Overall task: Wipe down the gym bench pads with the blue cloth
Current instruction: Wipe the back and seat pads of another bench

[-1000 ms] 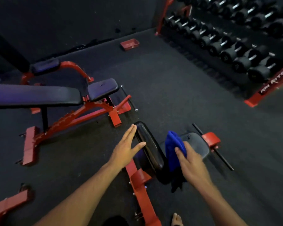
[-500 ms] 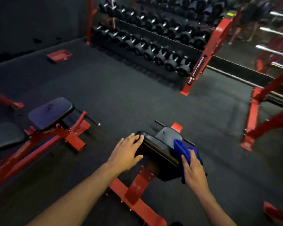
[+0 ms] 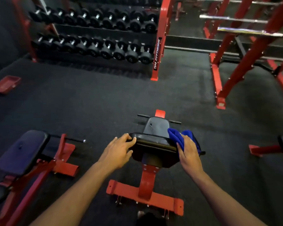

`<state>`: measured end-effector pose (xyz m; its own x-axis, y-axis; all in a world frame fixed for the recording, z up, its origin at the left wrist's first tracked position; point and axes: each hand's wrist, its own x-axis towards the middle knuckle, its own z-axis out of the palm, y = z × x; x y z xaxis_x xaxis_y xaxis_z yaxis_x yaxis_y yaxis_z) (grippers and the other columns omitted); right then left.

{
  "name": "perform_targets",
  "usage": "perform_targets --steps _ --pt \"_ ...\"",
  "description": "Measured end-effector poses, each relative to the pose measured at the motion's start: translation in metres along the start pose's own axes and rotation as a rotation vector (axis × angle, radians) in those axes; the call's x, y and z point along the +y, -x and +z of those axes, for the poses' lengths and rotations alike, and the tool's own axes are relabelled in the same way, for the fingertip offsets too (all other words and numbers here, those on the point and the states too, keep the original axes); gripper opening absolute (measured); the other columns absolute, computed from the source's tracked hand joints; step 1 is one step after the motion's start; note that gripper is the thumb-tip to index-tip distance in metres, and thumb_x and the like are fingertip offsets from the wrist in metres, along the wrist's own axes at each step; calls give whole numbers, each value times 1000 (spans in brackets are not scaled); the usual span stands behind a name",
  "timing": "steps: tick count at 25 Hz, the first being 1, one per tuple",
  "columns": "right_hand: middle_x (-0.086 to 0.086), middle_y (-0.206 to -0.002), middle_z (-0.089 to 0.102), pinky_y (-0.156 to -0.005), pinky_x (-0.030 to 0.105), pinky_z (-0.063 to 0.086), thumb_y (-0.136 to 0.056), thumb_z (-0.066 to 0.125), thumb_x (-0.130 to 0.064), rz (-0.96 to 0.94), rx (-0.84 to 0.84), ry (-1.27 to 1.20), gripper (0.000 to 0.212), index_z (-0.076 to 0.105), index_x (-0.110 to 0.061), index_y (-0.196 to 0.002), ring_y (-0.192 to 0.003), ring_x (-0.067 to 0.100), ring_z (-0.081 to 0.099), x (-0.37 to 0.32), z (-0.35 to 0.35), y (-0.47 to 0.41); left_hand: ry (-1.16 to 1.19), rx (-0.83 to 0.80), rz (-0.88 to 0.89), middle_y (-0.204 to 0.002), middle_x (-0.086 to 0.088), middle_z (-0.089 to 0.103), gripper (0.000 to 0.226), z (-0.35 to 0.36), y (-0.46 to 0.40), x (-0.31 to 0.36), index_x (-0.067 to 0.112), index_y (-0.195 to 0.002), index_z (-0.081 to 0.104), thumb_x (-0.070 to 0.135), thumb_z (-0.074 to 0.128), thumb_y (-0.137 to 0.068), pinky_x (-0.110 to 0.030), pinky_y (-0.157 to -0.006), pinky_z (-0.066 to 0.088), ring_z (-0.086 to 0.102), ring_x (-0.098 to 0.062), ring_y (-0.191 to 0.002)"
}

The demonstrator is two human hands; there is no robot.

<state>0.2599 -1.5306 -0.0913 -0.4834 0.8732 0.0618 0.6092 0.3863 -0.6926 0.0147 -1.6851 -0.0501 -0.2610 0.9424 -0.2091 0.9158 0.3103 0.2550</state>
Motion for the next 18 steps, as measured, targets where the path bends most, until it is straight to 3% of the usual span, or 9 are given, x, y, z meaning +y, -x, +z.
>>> perform_targets --steps 2,5,8,10,13,16,18 --pt "19 -136 56 -114 41 30 -96 60 -9 -2 83 3 42 53 1 -137 -130 37 48 1 9 -2 51 -21 59 -144 10 41 52 -4 -5 -9 30 -155 42 31 55 -104 -42 -121 31 57 -12 -118" --pt "20 -132 58 -111 41 34 -94 62 -6 32 185 10 40 55 0 -133 -125 38 52 5 23 -2 200 -63 148 -121 14 55 38 -19 -26 -33 31 -138 64 24 63 -101 -38 -97 50 64 -13 -103" --pt "22 -130 59 -109 33 30 -92 65 -2 22 268 35 42 55 3 -132 -122 41 54 4 28 -3 355 -113 210 -101 15 69 25 -34 -61 -55 28 -115 77 15 69 -97 -30 -92 52 67 -4 -96" --pt "23 -132 57 -111 38 32 -95 62 -5 96 256 5 42 53 4 -134 -125 40 52 -4 26 0 398 -177 265 -97 14 72 26 -41 -84 -59 28 -117 75 12 67 -98 -19 -87 50 66 2 -89" --pt "21 -126 59 -107 42 39 -100 54 -11 229 229 -83 35 53 1 -132 -120 38 55 -23 17 5 467 -329 324 -122 9 68 28 -40 -122 -49 26 -130 69 19 58 -105 -15 -100 44 61 -1 -113" --pt "21 -120 61 -101 35 39 -98 55 -7 284 517 -72 31 56 2 -128 -114 40 58 -54 14 12 477 -685 361 -149 13 52 37 -21 -156 -35 26 -145 56 25 41 -112 -7 -110 30 47 4 -133" --pt "17 -132 59 -111 51 33 -93 58 -8 238 630 15 39 56 -2 -132 -127 39 52 -89 30 16 449 -808 434 -151 13 49 38 -6 -170 -27 26 -147 52 24 36 -113 -8 -111 30 46 4 -133"
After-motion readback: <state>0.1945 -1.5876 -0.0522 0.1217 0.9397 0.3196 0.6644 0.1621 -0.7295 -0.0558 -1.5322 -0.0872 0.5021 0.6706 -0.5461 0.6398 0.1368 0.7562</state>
